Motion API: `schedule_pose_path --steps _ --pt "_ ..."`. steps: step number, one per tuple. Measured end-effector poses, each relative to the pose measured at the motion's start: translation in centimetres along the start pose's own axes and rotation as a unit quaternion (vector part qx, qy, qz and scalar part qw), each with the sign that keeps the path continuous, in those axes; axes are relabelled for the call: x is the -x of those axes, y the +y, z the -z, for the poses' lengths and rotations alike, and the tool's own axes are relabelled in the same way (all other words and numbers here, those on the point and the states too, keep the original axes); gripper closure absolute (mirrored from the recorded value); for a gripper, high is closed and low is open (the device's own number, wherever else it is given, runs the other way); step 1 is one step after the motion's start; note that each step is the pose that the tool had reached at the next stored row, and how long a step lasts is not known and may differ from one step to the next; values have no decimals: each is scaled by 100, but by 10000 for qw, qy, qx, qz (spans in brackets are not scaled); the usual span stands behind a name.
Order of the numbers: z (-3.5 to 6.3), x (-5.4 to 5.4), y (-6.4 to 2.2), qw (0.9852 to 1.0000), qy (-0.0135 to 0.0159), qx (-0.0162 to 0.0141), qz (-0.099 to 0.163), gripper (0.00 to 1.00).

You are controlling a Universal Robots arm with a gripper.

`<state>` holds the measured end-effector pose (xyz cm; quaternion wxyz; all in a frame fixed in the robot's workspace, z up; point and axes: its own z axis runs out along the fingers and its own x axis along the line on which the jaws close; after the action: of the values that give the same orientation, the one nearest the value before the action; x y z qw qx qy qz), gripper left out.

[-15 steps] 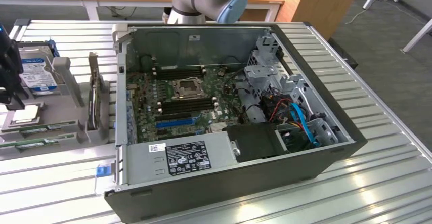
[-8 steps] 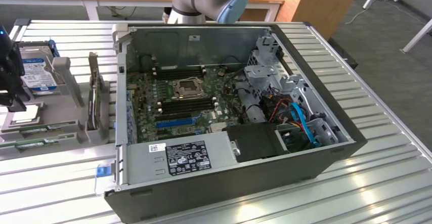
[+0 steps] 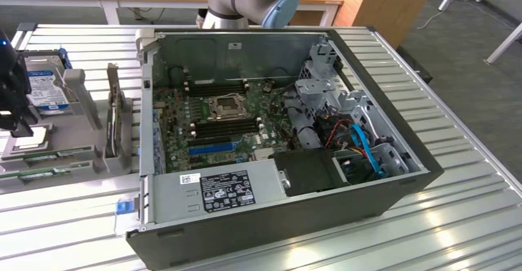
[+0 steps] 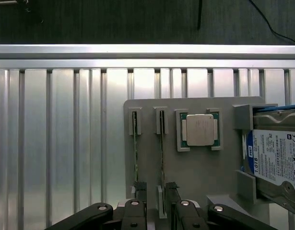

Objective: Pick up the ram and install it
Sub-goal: 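Pick up the ram and move it above insertion slot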

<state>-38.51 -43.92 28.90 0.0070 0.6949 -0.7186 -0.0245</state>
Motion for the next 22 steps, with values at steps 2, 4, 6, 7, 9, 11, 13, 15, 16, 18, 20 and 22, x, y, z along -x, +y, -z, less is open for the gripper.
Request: schedule_pose_path --steps 2,4,6,7,9,11,13,15,16,18,20,22 --pt "-9 0 -1 10000 0 0 0 71" --pt "-18 0 -1 10000 0 -1 0 71" --pt "-27 0 -1 10000 0 0 0 71" --pt "-32 -1 -2 10000 0 -1 0 71" --pt "-41 -1 -2 10000 0 0 0 71" --pt "-50 -1 -2 10000 0 0 0 71" --pt "-59 -1 -3 10000 -1 -1 0 71" --pt "-77 -2 -4 10000 0 -1 0 71" --pt "-90 -2 -4 10000 0 -1 0 71" --pt "-112 -3 -5 10000 -1 -1 0 71" --pt "-126 -3 -6 10000 0 -1 0 71" --pt "-139 -3 -6 10000 0 0 0 71"
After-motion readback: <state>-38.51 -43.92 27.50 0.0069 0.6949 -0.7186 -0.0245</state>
